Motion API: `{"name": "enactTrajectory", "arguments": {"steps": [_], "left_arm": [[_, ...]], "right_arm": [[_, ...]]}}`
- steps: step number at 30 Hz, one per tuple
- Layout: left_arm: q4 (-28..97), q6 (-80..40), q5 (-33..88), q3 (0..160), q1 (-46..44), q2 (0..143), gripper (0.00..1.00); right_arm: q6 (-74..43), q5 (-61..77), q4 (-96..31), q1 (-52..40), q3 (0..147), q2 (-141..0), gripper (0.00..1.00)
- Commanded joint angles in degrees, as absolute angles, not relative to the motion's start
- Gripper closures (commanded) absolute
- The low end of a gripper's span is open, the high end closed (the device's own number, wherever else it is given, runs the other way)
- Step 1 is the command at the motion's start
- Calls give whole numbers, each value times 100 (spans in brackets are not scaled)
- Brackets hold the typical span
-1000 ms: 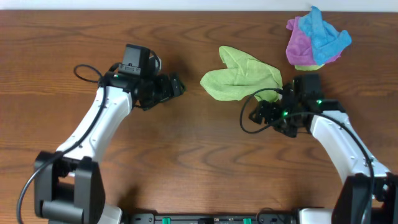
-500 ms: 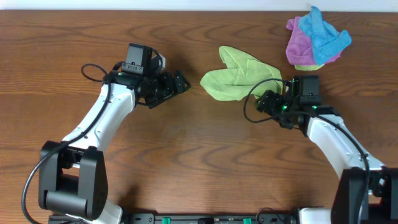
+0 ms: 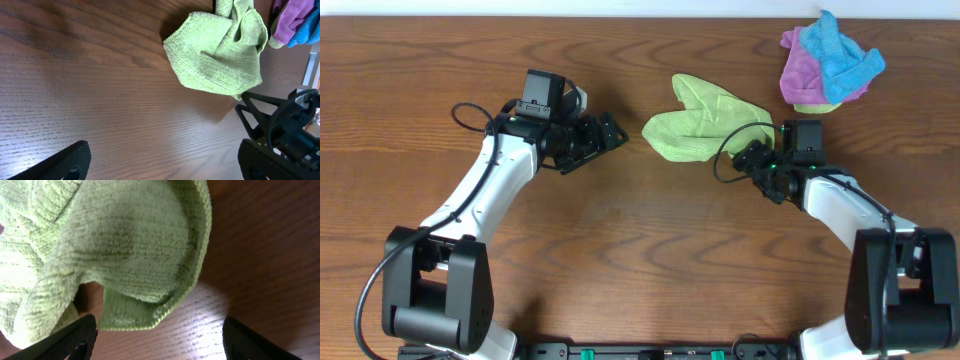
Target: Fold the cloth
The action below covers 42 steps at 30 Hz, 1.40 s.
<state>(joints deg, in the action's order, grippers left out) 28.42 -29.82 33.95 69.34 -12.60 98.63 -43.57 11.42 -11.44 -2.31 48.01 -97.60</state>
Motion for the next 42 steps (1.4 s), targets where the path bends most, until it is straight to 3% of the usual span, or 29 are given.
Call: {"name": "enactTrajectory", "arguments": {"steps": [1,9,13,14,15,17,18,25,38,40,42], "left_arm": [[2842,-2987,3439,6928,-1288,9926,5],[2842,-2987,3437,6928,-1288,9926,5],[2845,-2987,3439,6925,-1288,9926,4],[2845,-2987,3439,6925,-1288,9926,5],[2842,-2987,3439,6928,-1288,9926,5],[2842,-2987,3439,6925,-1288,9926,4],[2842,-2987,3437,6925,-1288,9926,4],[2847,-2980,3411,6928,-1278,9926,5],[2845,-2982,3413,6928,-1278,9926,5],[2845,-2982,3415,6928,-1278,9926,5],[2845,-2982,3417,6928,-1278,9926,5]], "right_arm": [[-4674,969,-1044,-217,4759,-9859,22],[-4978,812,-696,-285,4759,-10092,29],[-4993,812,-615,-336,4759,-10232,42],[-4993,810,-613,-346,4759,-10237,49],[-4991,808,-598,-360,4759,-10237,69],[-4991,814,-532,-373,4759,-10237,96],[-4991,821,-521,-377,4759,-10235,99],[-4386,1197,-1122,-294,4770,-9677,99],[-3708,-200,-5004,375,4772,-7076,99],[-3588,-213,-5081,373,4770,-7072,93],[-3590,-215,-5107,373,4772,-7076,78]]}}
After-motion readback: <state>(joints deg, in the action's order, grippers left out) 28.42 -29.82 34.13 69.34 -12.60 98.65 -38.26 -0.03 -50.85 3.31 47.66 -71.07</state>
